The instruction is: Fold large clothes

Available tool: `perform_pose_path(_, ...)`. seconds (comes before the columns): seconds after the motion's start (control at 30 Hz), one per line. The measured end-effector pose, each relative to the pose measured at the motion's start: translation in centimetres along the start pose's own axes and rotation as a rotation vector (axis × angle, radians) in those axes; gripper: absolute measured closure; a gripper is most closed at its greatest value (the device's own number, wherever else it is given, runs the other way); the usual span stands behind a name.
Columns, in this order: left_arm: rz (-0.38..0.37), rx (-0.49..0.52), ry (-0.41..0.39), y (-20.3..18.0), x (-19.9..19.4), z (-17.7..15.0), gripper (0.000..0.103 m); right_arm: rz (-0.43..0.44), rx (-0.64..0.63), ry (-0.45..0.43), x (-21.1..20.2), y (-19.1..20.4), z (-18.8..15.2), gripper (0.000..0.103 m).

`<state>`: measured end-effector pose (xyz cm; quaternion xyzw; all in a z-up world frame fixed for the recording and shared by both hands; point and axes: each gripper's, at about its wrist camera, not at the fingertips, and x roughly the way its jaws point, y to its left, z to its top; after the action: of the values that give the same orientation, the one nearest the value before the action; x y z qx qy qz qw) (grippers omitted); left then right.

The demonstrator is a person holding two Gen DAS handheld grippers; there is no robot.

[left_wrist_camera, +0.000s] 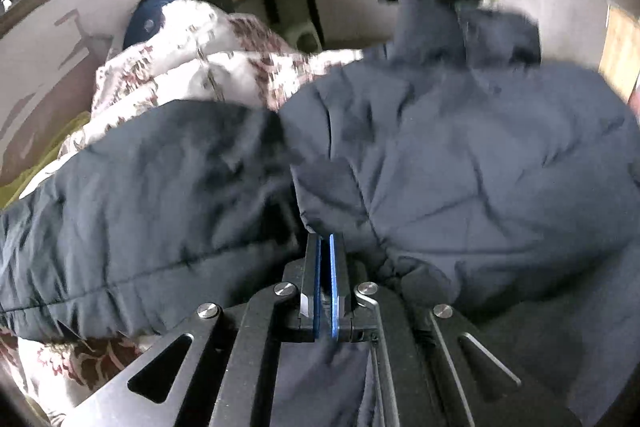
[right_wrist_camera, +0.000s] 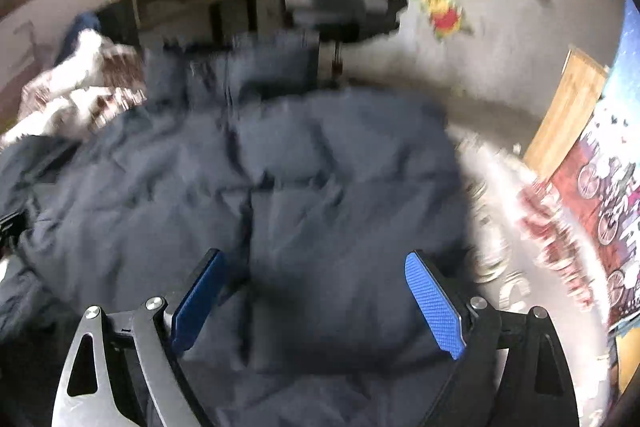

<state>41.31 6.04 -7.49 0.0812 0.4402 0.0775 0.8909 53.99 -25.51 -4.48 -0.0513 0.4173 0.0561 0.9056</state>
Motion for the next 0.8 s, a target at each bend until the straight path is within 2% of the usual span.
perform_pose_path(0.07, -0.004, 0.009, 0.031, 0.0, 0.9, -0.6, 0.1, -0.012, 0.006, 0.042, 2.0, 0.3, -0.4, 0.011)
perform_pose_path(0.13, -0.016, 0.001, 0.035, 0.4, 1.0, -0.8, 0.1, -0.037, -0.013, 0.031, 2.8, 0.6, -0.6, 0.006)
perform_pose_path(0.2, -0.042, -0.029, 0.038, 1.0, 0.5, -0.8, 0.099, -0.059, -0.025, 0.028, 3.0, 0.8, -0.8, 0.005)
perform_pose_path(0.33, -0.112, -0.163, 0.009, 3.9, -1.6, -0.9, 0.099, -0.065, 0.003, 0.025, 2.0, 0.7, -0.9, 0.004)
perform_pose_path(0.4, -0.146, -0.265, -0.028, 6.3, -3.5, -1.4, 0.095, -0.046, 0.037, 0.016, 1.2, 0.6, -1.1, 0.004)
perform_pose_path(0.43, -0.156, -0.299, -0.036, 7.1, -4.2, -1.6, 0.084, -0.028, 0.051, 0.008, 0.6, 0.8, -1.2, 0.004)
perform_pose_path(0.47, -0.166, -0.35, -0.051, 8.5, -5.2, -2.1, 0.068, -0.012, 0.054, -0.001, 0.0, 1.1, -1.2, 0.004)
perform_pose_path(0.53, -0.158, -0.434, -0.089, 11.0, -7.2, -3.0, 0.049, 0.005, 0.041, -0.029, -0.9, 2.1, -1.2, 0.004)
perform_pose_path(0.67, -0.141, -0.556, -0.15, 16.0, -10.6, -4.2, 0.044, 0.059, -0.007, -0.103, -3.3, 5.1, -0.6, 0.004)
perform_pose_path(0.8, -0.042, -0.66, -0.174, 21.5, -13.6, -6.3, 0.038, 0.124, -0.092, -0.138, -4.4, 9.2, 0.1, 0.004)
